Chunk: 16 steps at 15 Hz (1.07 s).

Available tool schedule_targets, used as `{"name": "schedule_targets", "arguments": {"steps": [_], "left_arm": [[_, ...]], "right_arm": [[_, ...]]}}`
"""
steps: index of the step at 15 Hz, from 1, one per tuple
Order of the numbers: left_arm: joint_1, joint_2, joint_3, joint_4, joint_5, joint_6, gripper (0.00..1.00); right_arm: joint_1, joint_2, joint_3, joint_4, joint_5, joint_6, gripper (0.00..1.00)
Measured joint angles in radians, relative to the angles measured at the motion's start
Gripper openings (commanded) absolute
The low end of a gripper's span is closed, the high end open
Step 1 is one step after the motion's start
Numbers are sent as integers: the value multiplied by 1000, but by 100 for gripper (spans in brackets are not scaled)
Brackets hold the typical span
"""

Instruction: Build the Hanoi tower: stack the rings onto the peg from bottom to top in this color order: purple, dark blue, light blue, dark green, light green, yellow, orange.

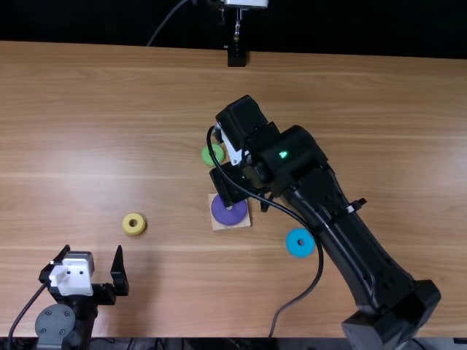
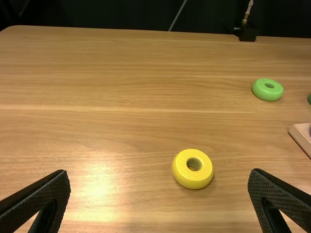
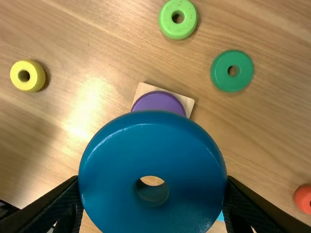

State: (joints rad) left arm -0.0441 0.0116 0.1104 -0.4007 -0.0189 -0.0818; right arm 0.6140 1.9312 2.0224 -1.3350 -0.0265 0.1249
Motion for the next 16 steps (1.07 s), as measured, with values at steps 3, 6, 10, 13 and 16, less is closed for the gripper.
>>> {"name": "schedule_targets", "arguments": {"steps": [3, 6, 10, 13, 16], "left_arm": [[0, 0, 0, 0, 0, 0, 100], [0, 0, 0, 0, 0, 0, 100], [0, 0, 0, 0, 0, 0, 100], [0, 0, 0, 0, 0, 0, 100], [0, 0, 0, 0, 0, 0, 100]], "right_arm": [[15, 14, 0, 2, 0, 8, 3], [18, 14, 0, 3, 1, 10, 3], [18, 15, -23, 4, 1, 11, 44], [18, 60, -35, 3, 1, 12, 100], [18, 105, -55, 4, 2, 11, 100]]}}
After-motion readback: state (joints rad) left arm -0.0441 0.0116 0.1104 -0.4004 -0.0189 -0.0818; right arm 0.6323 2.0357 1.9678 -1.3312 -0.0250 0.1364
